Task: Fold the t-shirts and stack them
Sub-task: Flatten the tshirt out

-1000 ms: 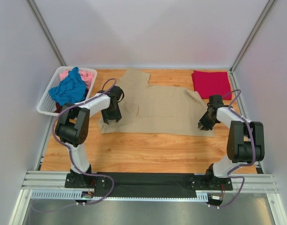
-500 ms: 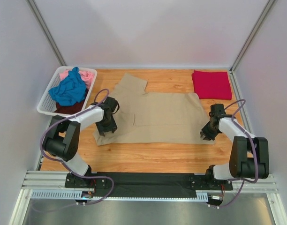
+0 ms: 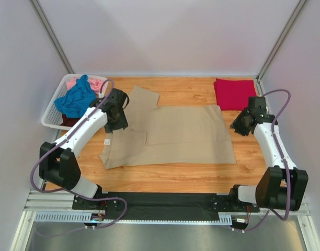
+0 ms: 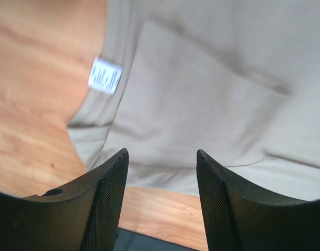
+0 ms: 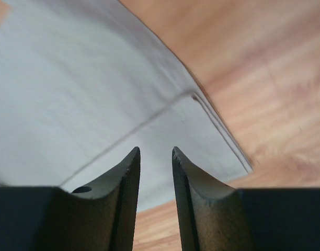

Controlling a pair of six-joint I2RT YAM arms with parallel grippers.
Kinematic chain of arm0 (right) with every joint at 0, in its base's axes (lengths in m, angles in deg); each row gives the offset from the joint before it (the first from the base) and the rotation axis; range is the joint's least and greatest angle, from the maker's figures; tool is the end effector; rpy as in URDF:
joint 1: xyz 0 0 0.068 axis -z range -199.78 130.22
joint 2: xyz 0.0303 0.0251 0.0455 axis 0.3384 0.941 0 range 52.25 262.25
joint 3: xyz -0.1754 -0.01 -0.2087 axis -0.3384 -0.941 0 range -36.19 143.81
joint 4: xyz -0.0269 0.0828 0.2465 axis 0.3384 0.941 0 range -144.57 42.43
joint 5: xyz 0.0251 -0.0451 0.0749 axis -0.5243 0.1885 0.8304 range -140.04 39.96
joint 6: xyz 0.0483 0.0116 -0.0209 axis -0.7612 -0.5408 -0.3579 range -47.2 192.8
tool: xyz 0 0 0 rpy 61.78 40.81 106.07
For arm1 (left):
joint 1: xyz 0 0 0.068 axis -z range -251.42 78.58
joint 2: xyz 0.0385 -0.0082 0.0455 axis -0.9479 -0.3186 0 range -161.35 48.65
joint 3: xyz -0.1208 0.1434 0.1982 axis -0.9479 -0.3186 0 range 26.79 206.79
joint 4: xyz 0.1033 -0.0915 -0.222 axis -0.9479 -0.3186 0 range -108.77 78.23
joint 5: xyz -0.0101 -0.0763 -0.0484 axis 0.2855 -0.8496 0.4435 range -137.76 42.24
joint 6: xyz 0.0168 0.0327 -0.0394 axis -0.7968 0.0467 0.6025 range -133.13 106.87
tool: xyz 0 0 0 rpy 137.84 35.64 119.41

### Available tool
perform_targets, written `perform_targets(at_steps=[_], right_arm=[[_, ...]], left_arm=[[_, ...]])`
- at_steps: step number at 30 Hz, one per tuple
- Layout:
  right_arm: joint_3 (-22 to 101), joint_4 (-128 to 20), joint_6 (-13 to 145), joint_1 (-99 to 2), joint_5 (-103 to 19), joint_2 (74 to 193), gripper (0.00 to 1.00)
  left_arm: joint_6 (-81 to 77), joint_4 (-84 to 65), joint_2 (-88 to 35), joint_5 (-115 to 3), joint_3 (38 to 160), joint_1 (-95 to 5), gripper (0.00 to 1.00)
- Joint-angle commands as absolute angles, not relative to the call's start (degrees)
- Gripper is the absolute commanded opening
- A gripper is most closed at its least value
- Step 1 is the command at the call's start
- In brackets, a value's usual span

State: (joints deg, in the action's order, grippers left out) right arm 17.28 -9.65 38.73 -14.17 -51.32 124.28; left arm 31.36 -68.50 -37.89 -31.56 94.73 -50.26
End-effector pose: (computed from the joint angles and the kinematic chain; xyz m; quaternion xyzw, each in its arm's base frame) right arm 0.2377 -0.0242 0.2455 0.3327 0.9147 0.0459 0.2249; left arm 0.2673 -0.0929 0.2511 -0.2162 0.9580 0.0490 0.1820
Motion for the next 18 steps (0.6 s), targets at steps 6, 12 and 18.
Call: perform_targets(at_steps=[6, 12, 18], right_arm=[[30.3, -26.6, 52.7, -12.0, -38.1, 139.2, 0.34], [37.6, -30.8, 58.9, -11.6, -31.7, 152.4, 0.33], [43.6, -30.9, 62.9, -10.3, -30.7, 162.1, 0.34]], left_arm=[[16.0, -62.1, -33.3, -39.0, 104.6, -50.8, 0.62], [13.1, -56.7, -33.3, -44.9, 105.8, -51.6, 0.62], [12.4, -54.6, -35.7, -47.4, 107.2, -51.9, 0.62]])
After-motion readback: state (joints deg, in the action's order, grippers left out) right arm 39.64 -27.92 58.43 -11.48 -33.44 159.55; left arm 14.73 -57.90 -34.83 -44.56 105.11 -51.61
